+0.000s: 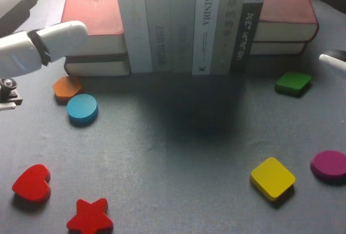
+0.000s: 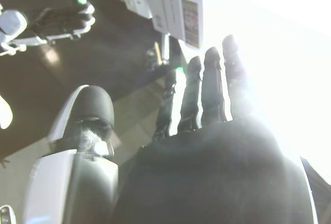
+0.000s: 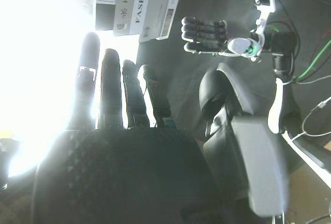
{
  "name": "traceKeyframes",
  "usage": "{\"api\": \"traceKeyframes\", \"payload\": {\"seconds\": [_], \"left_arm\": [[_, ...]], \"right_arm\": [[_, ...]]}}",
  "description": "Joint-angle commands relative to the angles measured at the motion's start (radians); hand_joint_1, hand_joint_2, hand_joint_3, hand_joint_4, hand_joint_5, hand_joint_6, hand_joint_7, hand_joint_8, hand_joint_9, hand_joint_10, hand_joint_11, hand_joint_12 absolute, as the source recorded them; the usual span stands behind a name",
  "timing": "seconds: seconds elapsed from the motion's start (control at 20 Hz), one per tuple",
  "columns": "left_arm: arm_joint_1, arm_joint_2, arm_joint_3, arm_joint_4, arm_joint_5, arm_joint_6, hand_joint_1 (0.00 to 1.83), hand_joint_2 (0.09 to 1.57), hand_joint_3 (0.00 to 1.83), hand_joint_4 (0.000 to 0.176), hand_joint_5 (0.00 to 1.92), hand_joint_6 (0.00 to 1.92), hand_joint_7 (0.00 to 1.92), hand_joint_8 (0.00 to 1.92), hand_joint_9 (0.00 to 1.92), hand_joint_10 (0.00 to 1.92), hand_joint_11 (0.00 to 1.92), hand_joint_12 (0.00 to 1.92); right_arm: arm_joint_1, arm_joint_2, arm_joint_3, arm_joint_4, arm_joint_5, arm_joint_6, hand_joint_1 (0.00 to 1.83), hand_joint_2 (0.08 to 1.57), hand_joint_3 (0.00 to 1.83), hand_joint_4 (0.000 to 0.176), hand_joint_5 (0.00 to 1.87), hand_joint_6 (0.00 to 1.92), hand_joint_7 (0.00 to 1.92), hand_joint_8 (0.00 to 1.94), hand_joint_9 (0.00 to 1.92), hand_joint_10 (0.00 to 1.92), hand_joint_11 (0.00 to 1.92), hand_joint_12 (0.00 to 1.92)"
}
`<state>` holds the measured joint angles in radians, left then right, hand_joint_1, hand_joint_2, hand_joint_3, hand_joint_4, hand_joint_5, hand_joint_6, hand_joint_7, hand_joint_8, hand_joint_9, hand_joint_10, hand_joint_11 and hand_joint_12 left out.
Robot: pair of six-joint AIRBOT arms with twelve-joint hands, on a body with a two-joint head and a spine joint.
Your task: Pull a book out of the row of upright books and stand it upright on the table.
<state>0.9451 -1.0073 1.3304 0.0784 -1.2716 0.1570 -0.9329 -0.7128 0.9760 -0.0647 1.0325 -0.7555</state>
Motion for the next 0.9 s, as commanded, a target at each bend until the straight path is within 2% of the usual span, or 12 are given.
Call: {"api": "traceKeyframes", "payload": {"seconds": [0.0, 0.05, 0.1, 0.3, 0.5, 0.65, 0.8, 0.85], "left_arm": [[-0.001, -0.004, -0.001, -0.044, -0.13, -0.005, 0.29, 1.39, 0.01, 0.006, 0.08, 0.0, 0.01, 0.0, 0.02, 0.0, 0.0, 0.0], [0.0, -0.004, -0.001, -0.047, -0.133, -0.005, 0.3, 1.39, 0.01, 0.0, 0.08, 0.01, 0.03, 0.01, 0.03, 0.01, 0.0, 0.0], [0.003, -0.005, 0.0, -0.054, -0.141, -0.005, 0.3, 1.39, 0.01, 0.0, 0.08, 0.0, 0.03, 0.01, 0.03, 0.01, 0.0, 0.0], [0.01, -0.005, -0.002, -0.07, -0.15, -0.004, 0.28, 1.39, 0.0, 0.0, 0.06, 0.0, 0.03, 0.0, 0.03, 0.0, 0.0, 0.0], [0.033, -0.012, 0.003, -0.095, -0.152, -0.011, 0.28, 1.4, 0.0, 0.0, 0.1, 0.01, 0.03, 0.01, 0.01, 0.01, 0.0, 0.0], [0.045, -0.026, 0.01, -0.11, -0.158, -0.017, 0.35, 1.39, 0.0, 0.0, 0.12, 0.01, 0.06, 0.01, 0.03, 0.01, 0.01, 0.01], [0.05, -0.032, 0.014, -0.115, -0.158, -0.024, 0.38, 1.38, 0.0, 0.0, 0.15, 0.01, 0.09, 0.01, 0.07, 0.02, 0.05, 0.03], [0.051, -0.032, 0.014, -0.115, -0.158, -0.024, 0.37, 1.39, 0.0, 0.0, 0.15, 0.01, 0.08, 0.01, 0.07, 0.01, 0.04, 0.03]], "right_arm": [[0.011, 0.0, -0.002, 0.03, 0.127, -0.001, 0.71, 1.3, 0.01, 0.0, 0.07, 0.01, 0.0, 0.0, 0.0, 0.0, 0.0, 0.27], [0.011, -0.001, -0.002, 0.032, 0.13, -0.002, 0.7, 1.31, 0.0, 0.0, 0.06, 0.0, 0.0, 0.0, 0.0, 0.0, 0.0, 0.05], [0.011, -0.002, -0.002, 0.037, 0.135, -0.004, 0.68, 1.31, 0.0, 0.0, 0.06, 0.0, 0.0, 0.0, 0.0, 0.0, 0.01, 0.01], [0.024, -0.013, 0.007, 0.051, 0.153, -0.005, 0.6, 1.32, 0.01, 0.0, 0.03, 0.0, 0.0, 0.0, 0.0, 0.0, 0.01, 0.01], [0.094, -0.05, 0.044, 0.057, 0.122, -0.004, 0.81, 1.31, 0.0, 0.0, 0.07, 0.01, 0.0, 0.0, 0.0, 0.0, 0.0, 0.0], [0.168, -0.078, 0.073, 0.032, 0.073, -0.004, 0.74, 1.34, 0.01, 0.0, 0.1, 0.02, 0.0, 0.0, 0.0, 0.0, 0.0, 0.0], [0.248, -0.115, 0.11, 0.003, -0.015, -0.005, 0.46, 1.39, 0.02, 0.0, 0.04, 0.0, 0.0, 0.0, 0.0, 0.0, 0.0, 0.0], [0.276, -0.128, 0.123, -0.008, -0.047, -0.005, 0.42, 1.38, 0.01, 0.0, 0.05, 0.01, 0.0, 0.0, 0.0, 0.0, 0.0, 0.0]]}}
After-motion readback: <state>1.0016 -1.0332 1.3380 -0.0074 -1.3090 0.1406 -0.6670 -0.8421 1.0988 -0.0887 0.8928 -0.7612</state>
